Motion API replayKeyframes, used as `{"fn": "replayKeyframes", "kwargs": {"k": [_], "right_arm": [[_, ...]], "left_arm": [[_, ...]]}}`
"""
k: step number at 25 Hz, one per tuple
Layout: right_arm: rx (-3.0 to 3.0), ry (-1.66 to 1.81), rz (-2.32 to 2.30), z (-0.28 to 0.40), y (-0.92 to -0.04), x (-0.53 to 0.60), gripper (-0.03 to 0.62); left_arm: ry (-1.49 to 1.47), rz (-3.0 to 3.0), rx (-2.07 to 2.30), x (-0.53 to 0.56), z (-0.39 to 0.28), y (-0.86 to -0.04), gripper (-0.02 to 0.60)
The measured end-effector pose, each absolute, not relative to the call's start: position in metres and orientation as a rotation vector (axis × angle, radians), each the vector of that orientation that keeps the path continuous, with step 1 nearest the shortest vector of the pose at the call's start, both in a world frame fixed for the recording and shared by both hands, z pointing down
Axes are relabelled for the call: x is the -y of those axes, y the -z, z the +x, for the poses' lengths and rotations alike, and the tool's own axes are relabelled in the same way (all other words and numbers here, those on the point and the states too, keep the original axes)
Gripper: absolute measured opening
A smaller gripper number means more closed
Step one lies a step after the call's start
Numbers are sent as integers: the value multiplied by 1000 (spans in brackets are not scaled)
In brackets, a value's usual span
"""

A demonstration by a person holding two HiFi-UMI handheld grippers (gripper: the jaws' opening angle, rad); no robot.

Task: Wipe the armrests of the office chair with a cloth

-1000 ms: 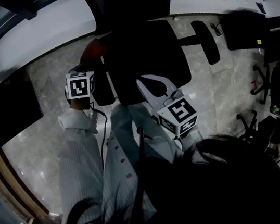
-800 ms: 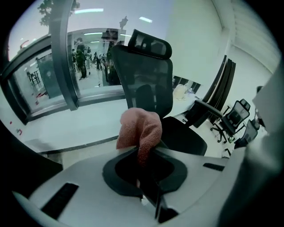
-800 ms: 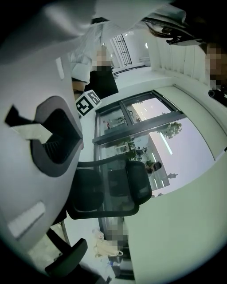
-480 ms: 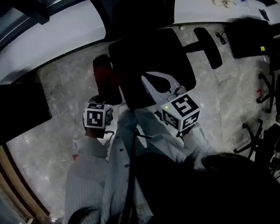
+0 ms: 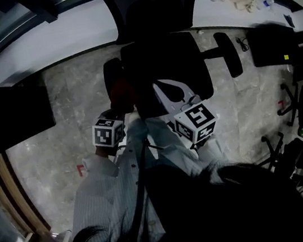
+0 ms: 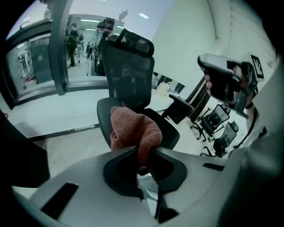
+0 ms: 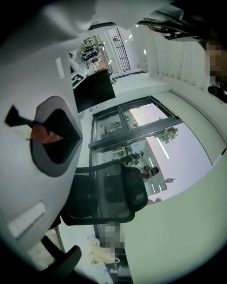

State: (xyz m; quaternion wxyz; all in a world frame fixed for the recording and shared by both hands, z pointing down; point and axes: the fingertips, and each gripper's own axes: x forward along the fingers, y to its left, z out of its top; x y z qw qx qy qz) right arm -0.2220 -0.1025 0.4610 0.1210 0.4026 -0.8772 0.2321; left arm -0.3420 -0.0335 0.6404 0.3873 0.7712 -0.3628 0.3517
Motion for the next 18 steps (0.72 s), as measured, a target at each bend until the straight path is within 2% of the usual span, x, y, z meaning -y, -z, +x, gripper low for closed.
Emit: {"fn": "replayKeyframes", "kwargs": {"k": [12, 18], "right_arm": [[2430, -739, 1290, -172, -497, 112, 2], [2429, -739, 1314, -161, -493, 111, 2]], "left_arm": [[-879, 1864, 1089, 206, -369, -679, 26], [-898, 1854, 1037, 194, -357, -677, 26]]}}
